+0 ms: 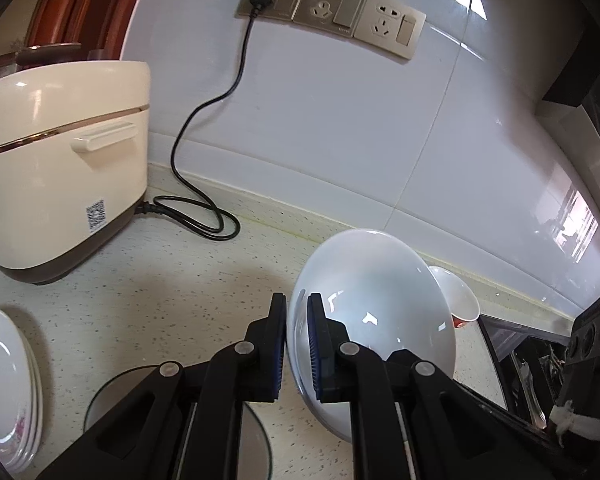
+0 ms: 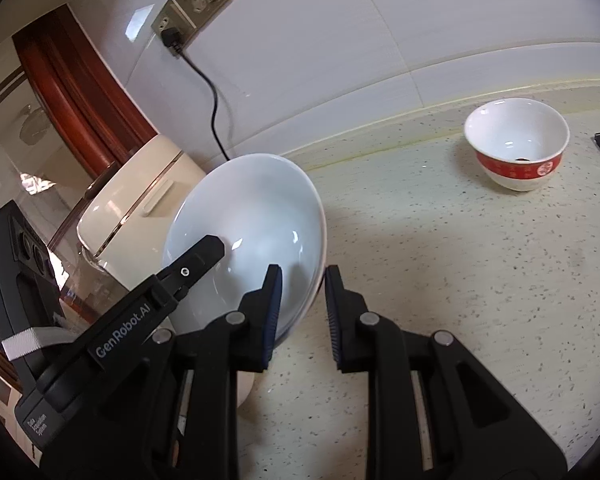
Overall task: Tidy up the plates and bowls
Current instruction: 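Lift the pink-patterned bowl with both grippers and carry it toward the plates, then lower the pink-patterned bowl into the green-rimmed bowl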
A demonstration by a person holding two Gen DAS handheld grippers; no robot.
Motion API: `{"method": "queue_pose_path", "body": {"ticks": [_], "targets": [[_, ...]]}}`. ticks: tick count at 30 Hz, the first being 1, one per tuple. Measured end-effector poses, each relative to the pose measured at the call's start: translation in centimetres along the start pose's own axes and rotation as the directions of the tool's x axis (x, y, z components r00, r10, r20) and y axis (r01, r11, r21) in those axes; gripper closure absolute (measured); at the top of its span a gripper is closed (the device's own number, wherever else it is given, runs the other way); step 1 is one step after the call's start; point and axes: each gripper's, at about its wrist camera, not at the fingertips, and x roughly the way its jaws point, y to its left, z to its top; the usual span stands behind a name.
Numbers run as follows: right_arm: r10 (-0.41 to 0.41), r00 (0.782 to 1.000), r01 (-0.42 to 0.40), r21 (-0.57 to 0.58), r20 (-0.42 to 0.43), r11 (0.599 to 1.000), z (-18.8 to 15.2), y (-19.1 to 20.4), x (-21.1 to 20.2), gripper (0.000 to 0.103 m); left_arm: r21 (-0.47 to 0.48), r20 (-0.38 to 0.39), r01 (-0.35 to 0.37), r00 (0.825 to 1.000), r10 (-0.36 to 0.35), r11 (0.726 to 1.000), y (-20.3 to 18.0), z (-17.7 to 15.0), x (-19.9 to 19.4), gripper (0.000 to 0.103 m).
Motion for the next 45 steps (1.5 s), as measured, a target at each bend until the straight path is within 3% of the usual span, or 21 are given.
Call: {"method": "queue_pose_path", "body": {"ticks": [23, 37, 45], "targets": [[0.102, 0.993, -0.108, -0.123, -0.052, 0.987, -1.6, 4.1, 0.7, 0.078, -0.01, 0.087, -0.053, 0.995, 0.053, 0.999, 3.8, -0.9, -4.1, 0.093], [0.119, 0.984, -0.144, -0.189, -0.134, 0.971, -2.5, 6.1, 1.8, 0.078, 0.036, 0.048, -0.108, 0.993, 0.106, 0.993, 5.3, -1.9, -5.3, 0.092], [0.087, 0.978, -0.13, -0.228, -0.19, 0.965, -3.1, 6.9, 2.5, 0.078, 0.073, 0.021, -0.135, 0.991, 0.134, 0.988, 5.7, -2.9, -5.3, 0.087]]}}
